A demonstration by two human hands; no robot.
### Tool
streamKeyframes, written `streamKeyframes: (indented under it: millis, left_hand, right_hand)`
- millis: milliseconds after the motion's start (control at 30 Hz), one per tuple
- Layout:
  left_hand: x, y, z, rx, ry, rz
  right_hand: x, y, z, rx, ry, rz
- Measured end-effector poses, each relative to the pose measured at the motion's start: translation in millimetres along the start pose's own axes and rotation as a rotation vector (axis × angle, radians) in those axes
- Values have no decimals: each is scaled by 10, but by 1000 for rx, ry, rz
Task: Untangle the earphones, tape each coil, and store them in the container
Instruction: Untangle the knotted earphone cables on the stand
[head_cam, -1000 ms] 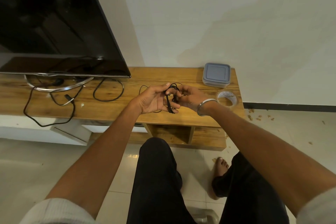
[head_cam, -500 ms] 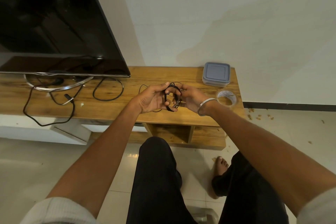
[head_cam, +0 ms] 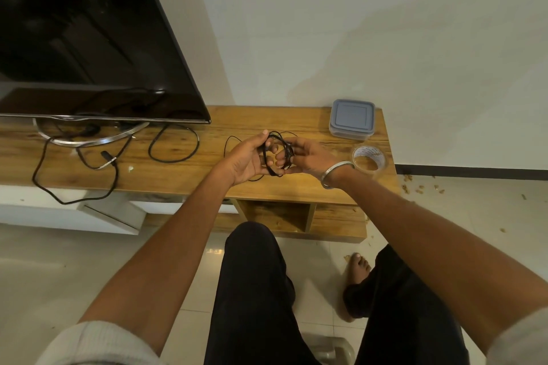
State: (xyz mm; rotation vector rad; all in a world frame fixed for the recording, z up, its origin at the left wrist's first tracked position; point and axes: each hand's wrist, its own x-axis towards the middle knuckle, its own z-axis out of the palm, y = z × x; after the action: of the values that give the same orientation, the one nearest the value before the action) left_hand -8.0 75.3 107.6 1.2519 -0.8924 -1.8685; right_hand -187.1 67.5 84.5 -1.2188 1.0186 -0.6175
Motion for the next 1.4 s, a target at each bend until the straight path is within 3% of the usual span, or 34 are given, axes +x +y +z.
streamKeyframes:
  millis: [233,367,500,667,800,967,1133,1400]
  left_hand:
    - [217,-186,85,8,261,14]
    - [419,-358,134,154,346,11]
    - [634,-491,169,287,370,25]
    - [929,-609,216,290,356,19]
    - [1174,-785,248,438,368,-15]
    - [1432,-950,400,640,332,81]
    - [1667,-979,389,749,367,290]
    - [1838,-806,-84,1046,486,317]
  right_hand:
    - [7,57,-50,11,120,40]
    - [72,128,-107,74,172,136]
    - [138,211,-160,71,186,203]
    - [259,304,-318,148,227,235]
    - [424,483,-462,-260,334,193]
    - [574,656,-724,-522,437,220]
    - [712,700,-907,-611,428,213]
    - [1227,689,-844,-754,347,144]
